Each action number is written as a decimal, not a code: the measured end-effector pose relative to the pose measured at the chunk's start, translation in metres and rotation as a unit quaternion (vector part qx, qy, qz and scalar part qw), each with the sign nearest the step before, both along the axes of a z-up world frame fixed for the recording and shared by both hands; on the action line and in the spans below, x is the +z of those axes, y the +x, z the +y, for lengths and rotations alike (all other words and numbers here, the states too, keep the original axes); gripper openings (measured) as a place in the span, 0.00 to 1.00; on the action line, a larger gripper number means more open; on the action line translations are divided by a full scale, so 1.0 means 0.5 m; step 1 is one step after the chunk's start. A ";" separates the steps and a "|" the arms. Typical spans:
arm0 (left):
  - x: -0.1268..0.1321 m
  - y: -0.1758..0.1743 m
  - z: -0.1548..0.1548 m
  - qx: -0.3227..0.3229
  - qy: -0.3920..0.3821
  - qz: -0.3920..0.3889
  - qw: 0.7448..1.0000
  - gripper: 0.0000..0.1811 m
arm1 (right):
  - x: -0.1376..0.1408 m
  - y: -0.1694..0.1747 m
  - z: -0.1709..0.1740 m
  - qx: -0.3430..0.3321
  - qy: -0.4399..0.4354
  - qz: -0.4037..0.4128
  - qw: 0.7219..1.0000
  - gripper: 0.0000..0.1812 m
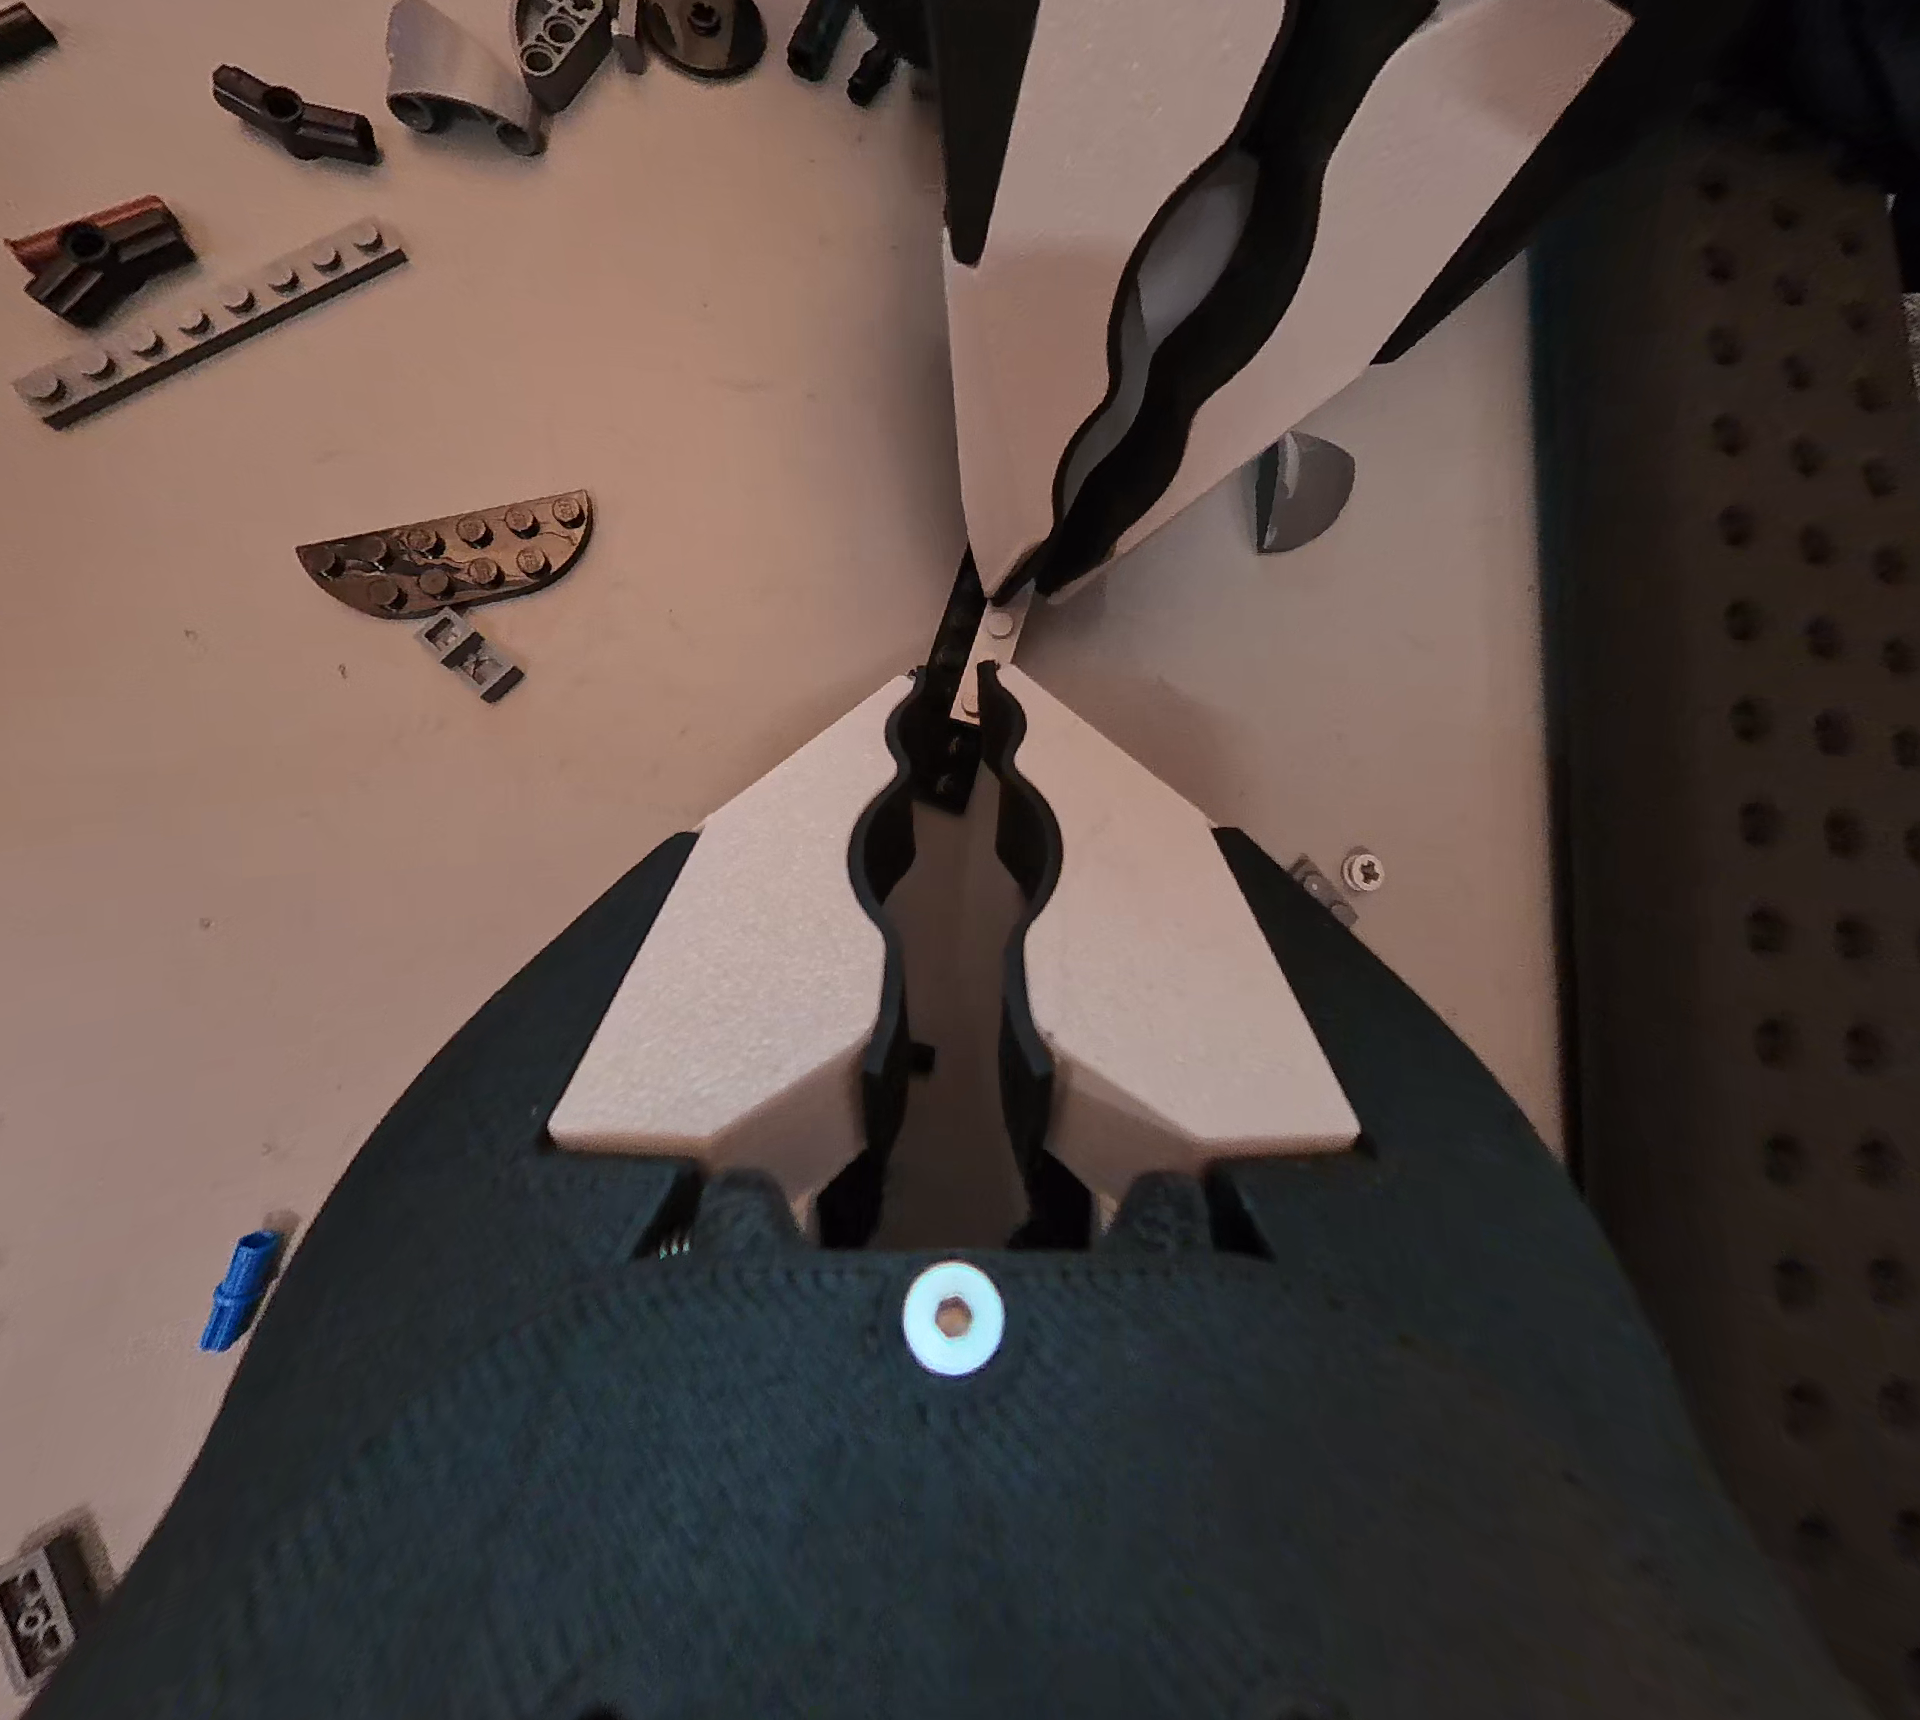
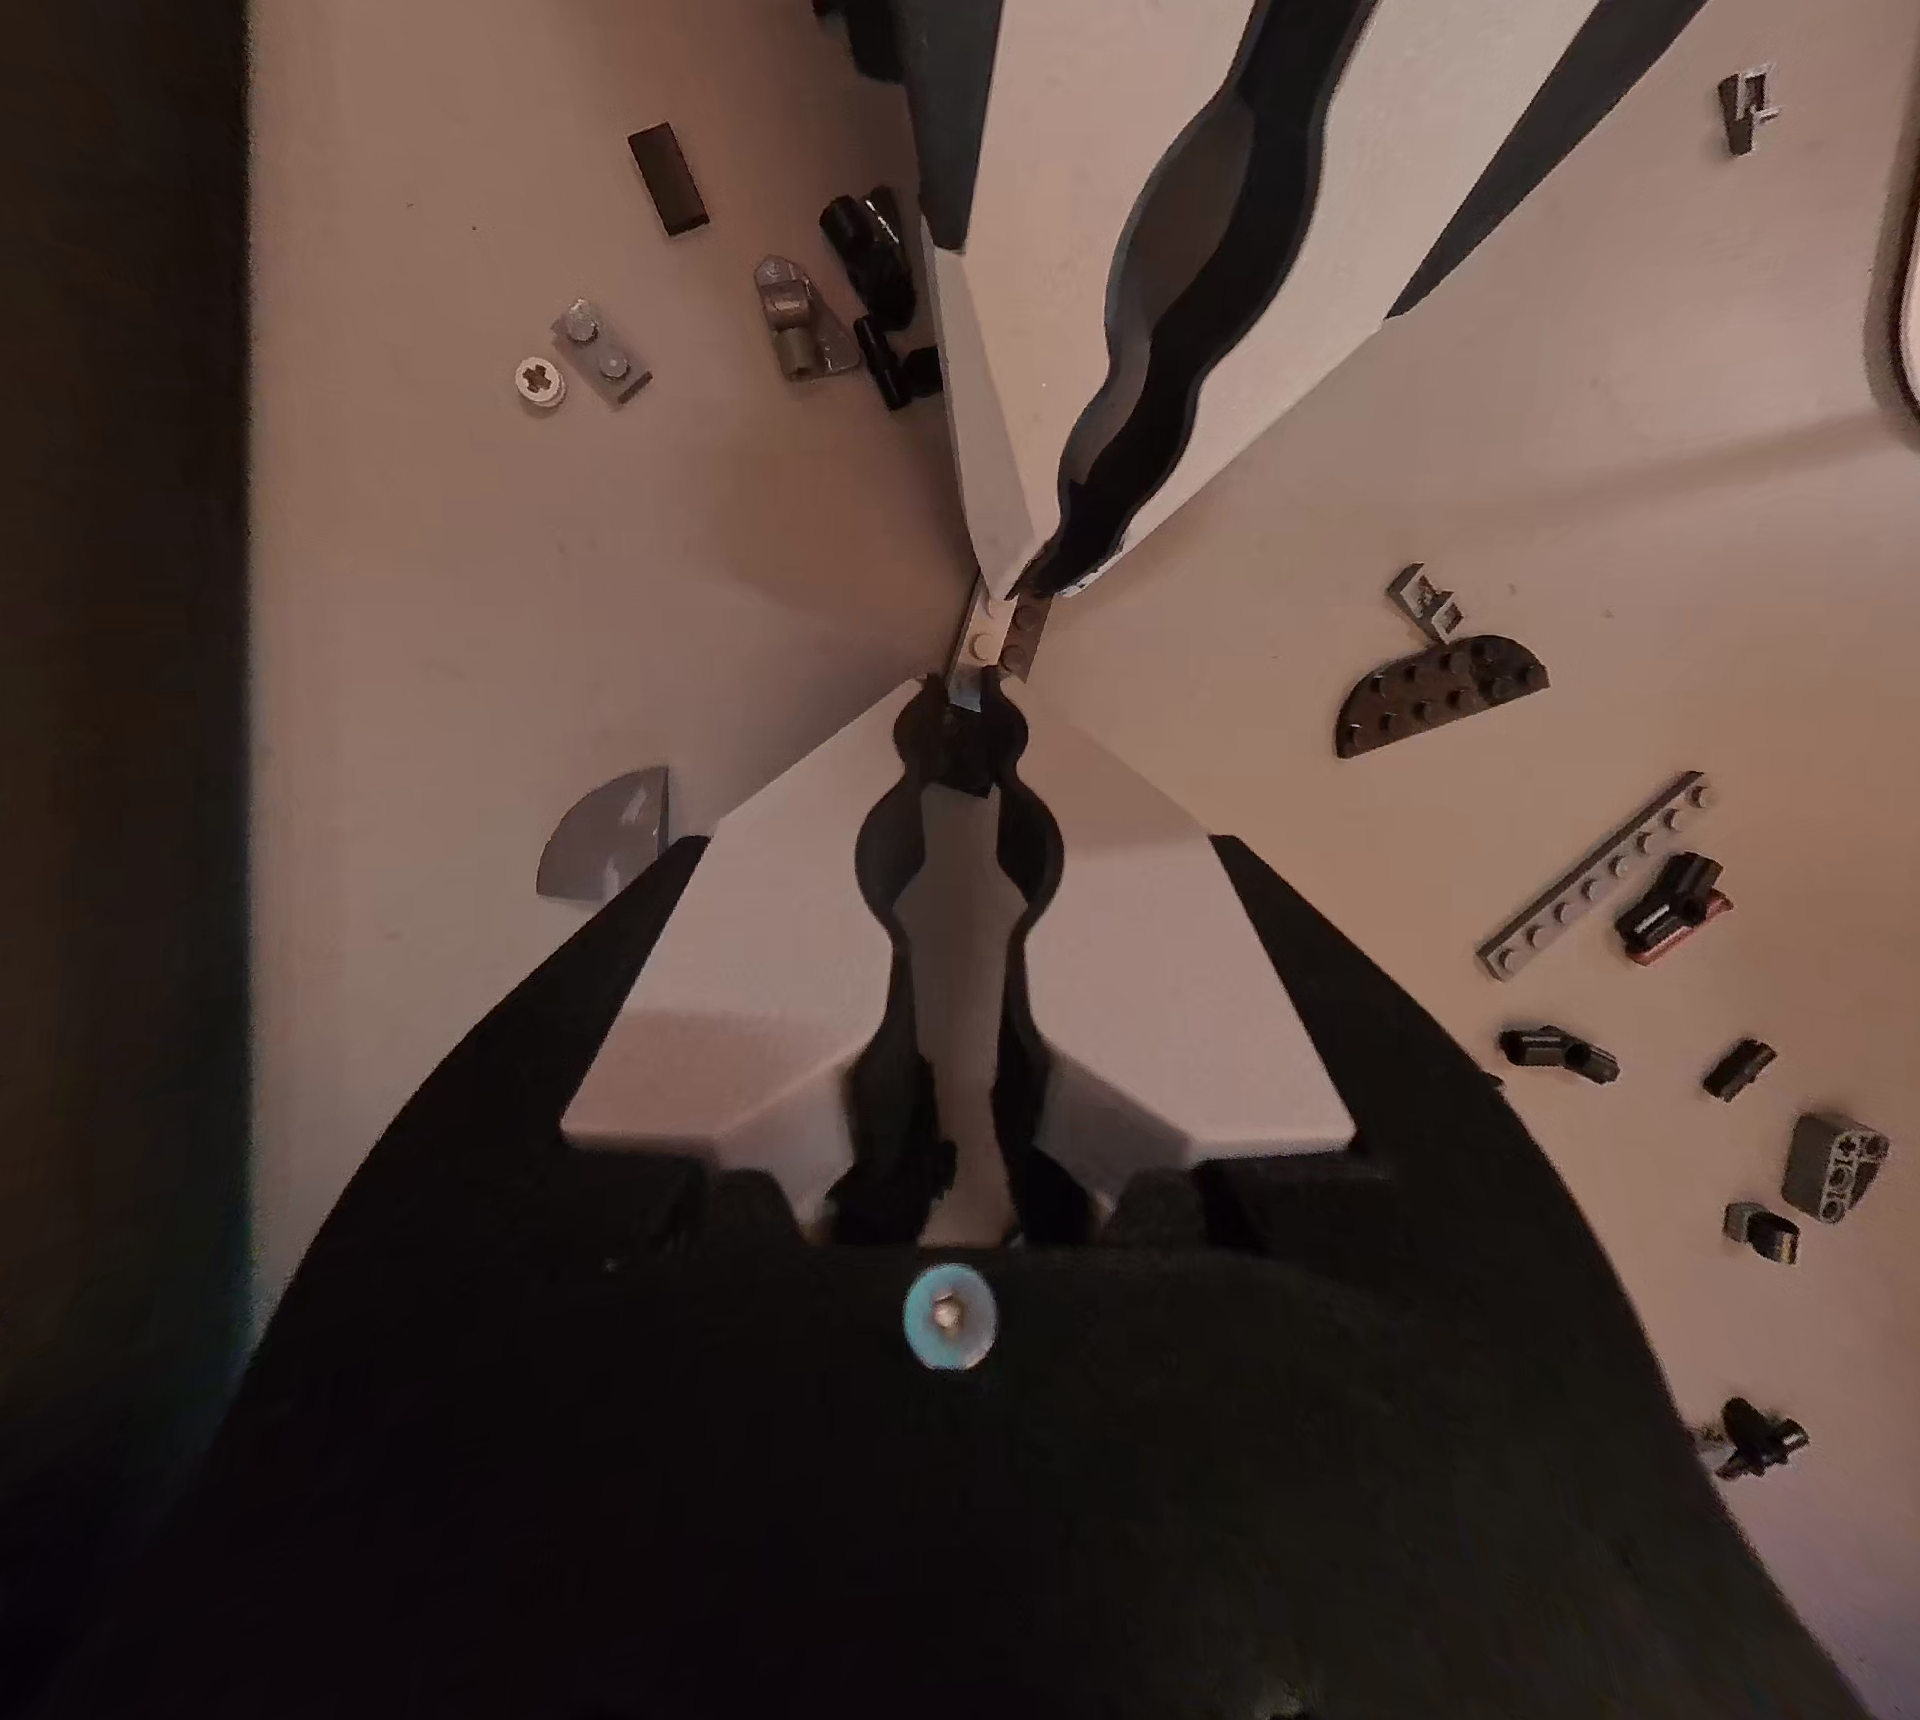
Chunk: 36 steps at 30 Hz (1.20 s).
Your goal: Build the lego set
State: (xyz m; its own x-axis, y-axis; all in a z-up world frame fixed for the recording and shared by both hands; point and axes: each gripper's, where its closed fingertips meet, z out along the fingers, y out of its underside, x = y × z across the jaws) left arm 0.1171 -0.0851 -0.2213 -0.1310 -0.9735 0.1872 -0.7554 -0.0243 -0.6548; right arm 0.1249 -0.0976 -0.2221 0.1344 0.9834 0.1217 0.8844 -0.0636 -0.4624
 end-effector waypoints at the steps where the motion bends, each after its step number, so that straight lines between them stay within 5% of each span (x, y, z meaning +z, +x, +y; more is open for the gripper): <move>1: 0.000 0.000 0.000 -0.001 0.003 0.000 1.000 0.04 | 0.000 0.000 0.000 -0.001 0.004 -0.001 1.000 0.03; 36: -0.004 -0.004 -0.012 -0.024 0.062 0.007 0.998 0.00 | -0.006 -0.001 0.003 -0.011 0.140 -0.041 0.989 0.04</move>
